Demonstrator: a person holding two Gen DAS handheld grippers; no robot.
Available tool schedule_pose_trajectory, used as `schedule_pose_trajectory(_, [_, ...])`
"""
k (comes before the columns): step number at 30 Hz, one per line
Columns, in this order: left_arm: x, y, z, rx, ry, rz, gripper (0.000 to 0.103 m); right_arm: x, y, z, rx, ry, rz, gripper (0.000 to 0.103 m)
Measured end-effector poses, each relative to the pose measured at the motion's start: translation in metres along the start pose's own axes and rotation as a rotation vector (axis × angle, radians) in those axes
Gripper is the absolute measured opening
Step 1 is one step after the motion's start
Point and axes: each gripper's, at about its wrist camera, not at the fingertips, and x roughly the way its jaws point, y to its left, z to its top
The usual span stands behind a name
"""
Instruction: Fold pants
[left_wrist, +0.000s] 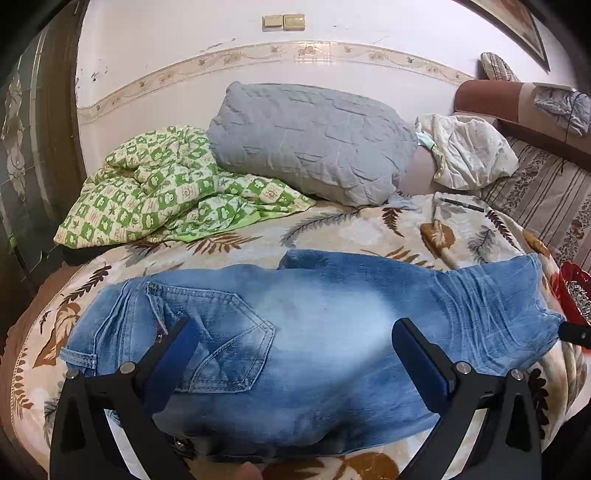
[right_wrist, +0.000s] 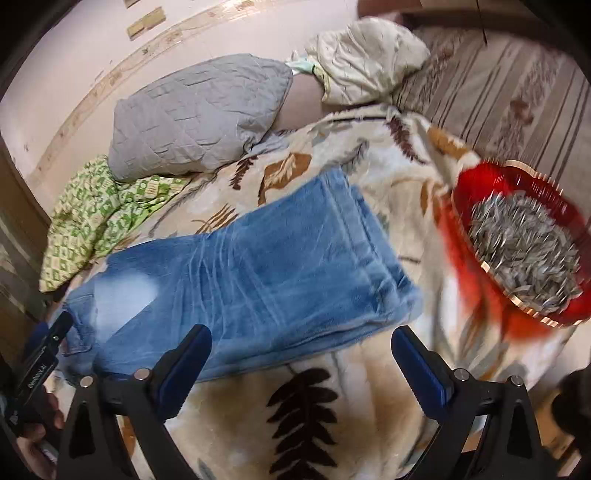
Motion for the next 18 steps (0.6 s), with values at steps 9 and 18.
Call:
schedule_pose_trajectory(9, [0.002,0.010,-0.003,-0.021,0.001,0.051,0.103,0.042,-0.045,-0.005,0.233,0.040,0.111,0.099])
schedule_pose_trajectory(18, [0.008,0.016,-0.006,-0.027,0.017,0.098,0.103,0.061,-0.061,0.008,0.316,-0.062,0.219,0.079])
